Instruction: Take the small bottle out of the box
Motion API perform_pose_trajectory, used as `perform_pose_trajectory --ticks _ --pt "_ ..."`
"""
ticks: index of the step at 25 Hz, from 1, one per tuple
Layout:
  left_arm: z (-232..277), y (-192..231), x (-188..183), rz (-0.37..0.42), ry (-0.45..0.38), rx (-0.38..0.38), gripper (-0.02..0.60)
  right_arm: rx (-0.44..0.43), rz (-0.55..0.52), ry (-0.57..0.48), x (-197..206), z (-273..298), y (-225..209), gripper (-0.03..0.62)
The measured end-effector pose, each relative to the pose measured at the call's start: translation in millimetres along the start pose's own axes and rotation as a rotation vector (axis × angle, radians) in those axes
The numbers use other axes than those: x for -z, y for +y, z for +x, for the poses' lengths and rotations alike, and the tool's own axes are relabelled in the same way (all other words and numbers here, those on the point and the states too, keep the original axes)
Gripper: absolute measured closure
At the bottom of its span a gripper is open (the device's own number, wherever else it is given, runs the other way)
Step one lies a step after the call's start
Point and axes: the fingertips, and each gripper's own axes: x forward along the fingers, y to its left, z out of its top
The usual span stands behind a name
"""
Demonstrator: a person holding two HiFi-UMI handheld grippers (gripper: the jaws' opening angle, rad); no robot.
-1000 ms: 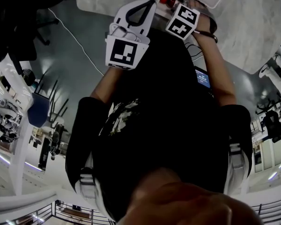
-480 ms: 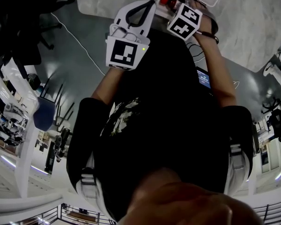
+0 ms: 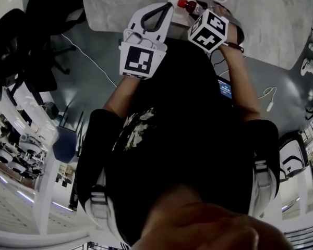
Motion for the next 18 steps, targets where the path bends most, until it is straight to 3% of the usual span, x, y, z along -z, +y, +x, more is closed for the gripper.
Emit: perform_pose_trajectory --ticks 4,8,15,18 --pt "-8.3 -6.7 -20.1 0.025 -0.031 0.035 0.569 0.052 0.072 -0.024 0.5 -36.4 -1.1 0.376" --pt "-12.5 -11.5 -37.0 0.144 -0.082 0.093 0.569 0.115 0.131 -0.042 0.7 -66.1 -3.9 0.376" --pt "-22.6 -13.4 -50.0 0.157 -0.107 0.126 0.569 0.191 0.163 -0.071 -12.8 -105.1 -3.2 0.376" --pt "-25.4 -10.9 -59.7 0.169 -0.135 0.118 0.569 0.231 0.245 -0.184 -22.0 -127.8 -10.3 0.376"
